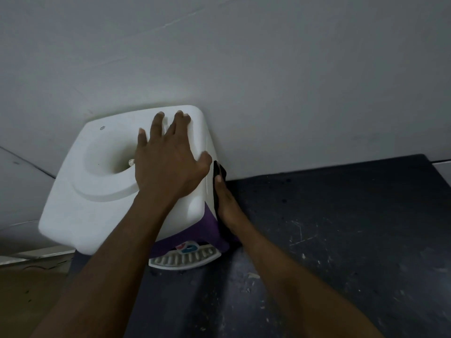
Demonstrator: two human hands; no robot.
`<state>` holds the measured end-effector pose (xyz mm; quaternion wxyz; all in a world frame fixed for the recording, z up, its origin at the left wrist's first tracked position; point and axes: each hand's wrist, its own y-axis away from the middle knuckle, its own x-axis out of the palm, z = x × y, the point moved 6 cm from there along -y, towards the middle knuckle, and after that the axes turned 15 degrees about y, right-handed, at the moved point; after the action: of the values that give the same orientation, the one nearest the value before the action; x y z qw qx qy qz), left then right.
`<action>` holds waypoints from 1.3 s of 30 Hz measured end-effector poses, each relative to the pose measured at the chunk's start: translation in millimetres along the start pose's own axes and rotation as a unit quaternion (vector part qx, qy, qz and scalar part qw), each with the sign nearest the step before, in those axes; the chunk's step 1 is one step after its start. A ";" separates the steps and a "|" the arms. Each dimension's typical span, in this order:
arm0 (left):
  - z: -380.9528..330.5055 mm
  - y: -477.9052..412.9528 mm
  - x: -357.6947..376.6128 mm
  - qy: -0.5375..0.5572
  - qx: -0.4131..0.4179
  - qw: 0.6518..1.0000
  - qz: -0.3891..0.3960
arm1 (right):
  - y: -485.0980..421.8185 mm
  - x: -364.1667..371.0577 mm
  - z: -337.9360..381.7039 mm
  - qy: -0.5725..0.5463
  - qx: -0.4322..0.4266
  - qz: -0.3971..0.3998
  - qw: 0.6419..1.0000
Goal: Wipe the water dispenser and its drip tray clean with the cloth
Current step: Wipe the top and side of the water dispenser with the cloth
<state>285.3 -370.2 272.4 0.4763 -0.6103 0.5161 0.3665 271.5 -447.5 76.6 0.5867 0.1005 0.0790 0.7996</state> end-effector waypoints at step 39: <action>-12.5 -19.9 29.6 -0.178 -0.079 0.975 0.105 | -15.3 -2.5 -4.4 -0.021 -0.018 -0.022 0.999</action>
<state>310.1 -390.2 252.1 0.4699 -0.5137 0.4538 0.5562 285.2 -445.3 68.4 0.6077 0.1049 0.0548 0.7853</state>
